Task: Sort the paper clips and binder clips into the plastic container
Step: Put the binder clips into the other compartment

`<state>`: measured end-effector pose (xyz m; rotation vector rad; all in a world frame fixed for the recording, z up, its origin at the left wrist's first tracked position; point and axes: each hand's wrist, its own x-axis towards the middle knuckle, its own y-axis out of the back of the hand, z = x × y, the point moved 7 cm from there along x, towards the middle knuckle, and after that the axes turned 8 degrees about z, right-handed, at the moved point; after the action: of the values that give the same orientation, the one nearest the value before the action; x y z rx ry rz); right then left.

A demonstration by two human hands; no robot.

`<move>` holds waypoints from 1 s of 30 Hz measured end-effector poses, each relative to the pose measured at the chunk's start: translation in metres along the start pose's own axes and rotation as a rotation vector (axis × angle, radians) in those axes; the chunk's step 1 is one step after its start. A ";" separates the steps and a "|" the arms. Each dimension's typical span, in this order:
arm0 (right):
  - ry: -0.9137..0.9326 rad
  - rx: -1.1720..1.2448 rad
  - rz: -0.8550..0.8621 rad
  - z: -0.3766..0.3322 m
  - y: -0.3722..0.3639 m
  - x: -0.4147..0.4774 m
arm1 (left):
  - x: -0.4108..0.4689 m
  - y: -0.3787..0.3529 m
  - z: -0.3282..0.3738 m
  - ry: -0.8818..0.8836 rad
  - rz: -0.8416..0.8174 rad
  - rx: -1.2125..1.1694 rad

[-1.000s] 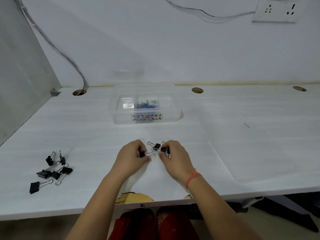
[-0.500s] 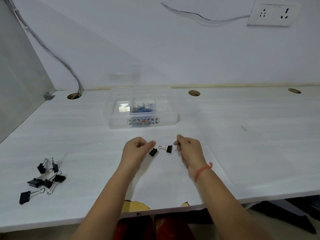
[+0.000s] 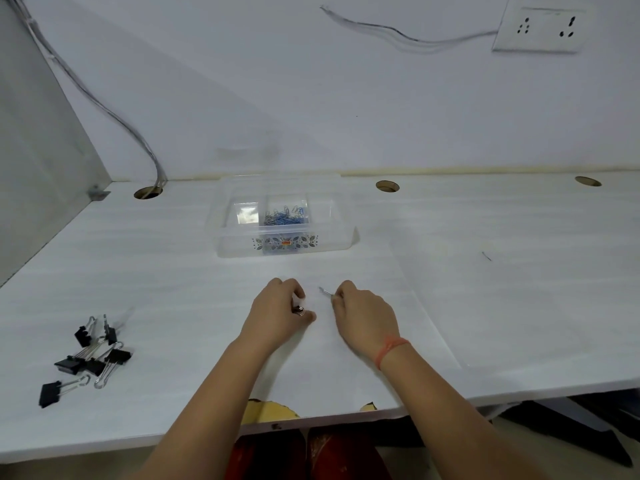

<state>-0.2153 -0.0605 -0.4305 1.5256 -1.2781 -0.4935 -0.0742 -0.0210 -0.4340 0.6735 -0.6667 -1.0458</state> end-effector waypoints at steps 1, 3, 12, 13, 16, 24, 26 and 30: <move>-0.050 0.056 0.008 0.004 0.002 0.001 | -0.002 0.003 -0.003 0.027 0.027 -0.008; -0.161 0.186 0.005 0.014 0.003 0.004 | -0.008 0.010 -0.010 0.098 0.093 -0.013; -0.317 0.387 0.045 0.024 0.001 0.003 | -0.016 0.011 -0.006 0.147 0.141 0.205; -0.351 0.461 0.056 0.024 0.002 0.004 | -0.015 0.011 -0.003 0.125 0.145 0.237; -0.534 0.706 0.012 0.029 0.001 0.001 | -0.020 0.008 0.003 0.097 0.179 0.297; -0.913 1.329 -0.194 0.030 -0.018 -0.009 | -0.026 0.010 -0.001 0.047 0.192 0.238; -0.934 1.393 -0.205 0.032 -0.020 -0.009 | -0.020 0.009 -0.004 0.073 0.073 0.111; -0.948 1.435 -0.242 0.033 -0.022 -0.010 | -0.004 0.017 -0.005 -0.017 -0.130 0.149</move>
<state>-0.2352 -0.0681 -0.4648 2.8129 -2.4694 -0.4642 -0.0625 -0.0108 -0.4248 0.8468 -0.7278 -1.1304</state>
